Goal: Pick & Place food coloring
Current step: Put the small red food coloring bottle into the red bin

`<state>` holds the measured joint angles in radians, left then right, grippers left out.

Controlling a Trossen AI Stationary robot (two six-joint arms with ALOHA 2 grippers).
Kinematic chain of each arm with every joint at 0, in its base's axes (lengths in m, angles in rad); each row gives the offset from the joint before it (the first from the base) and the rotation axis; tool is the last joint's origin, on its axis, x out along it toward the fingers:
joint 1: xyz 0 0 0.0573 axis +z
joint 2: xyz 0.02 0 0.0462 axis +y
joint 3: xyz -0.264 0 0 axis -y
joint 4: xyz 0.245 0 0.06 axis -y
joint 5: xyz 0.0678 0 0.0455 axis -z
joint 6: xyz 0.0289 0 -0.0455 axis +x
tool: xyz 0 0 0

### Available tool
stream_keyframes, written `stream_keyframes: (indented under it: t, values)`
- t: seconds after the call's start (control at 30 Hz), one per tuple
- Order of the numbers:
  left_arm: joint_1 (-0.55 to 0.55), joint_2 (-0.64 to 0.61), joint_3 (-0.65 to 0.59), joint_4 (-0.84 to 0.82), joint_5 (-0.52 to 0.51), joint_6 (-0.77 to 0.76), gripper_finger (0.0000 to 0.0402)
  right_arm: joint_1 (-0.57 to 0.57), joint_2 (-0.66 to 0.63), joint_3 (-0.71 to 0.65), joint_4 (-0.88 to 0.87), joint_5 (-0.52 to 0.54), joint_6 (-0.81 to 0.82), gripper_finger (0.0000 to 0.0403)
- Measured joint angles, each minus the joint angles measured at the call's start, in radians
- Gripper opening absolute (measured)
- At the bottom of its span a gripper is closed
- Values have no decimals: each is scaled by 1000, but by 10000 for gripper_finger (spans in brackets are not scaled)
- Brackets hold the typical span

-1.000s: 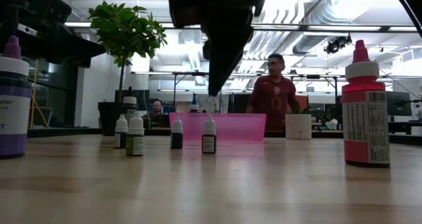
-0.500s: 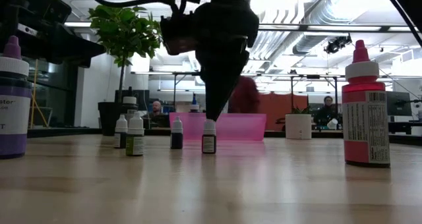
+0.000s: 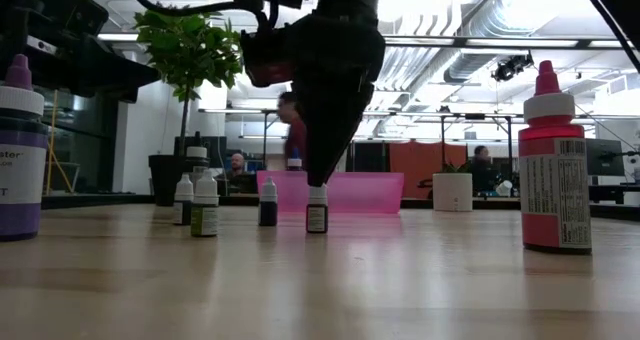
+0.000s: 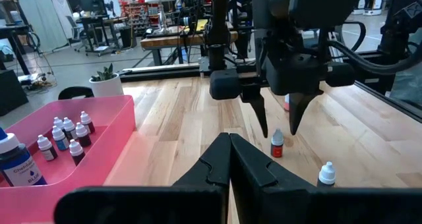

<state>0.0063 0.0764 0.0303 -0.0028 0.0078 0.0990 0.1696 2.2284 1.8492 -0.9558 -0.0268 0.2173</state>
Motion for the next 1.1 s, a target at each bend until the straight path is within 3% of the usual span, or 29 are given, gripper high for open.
stream_keyframes:
  t: [0.5,1.1]
  values:
    - [0,0,0,0,0,0,0,0,9,0,11,18,-8,182]
    - [0,0,0,0,0,0,0,0,10,0,9,13,-16,145]
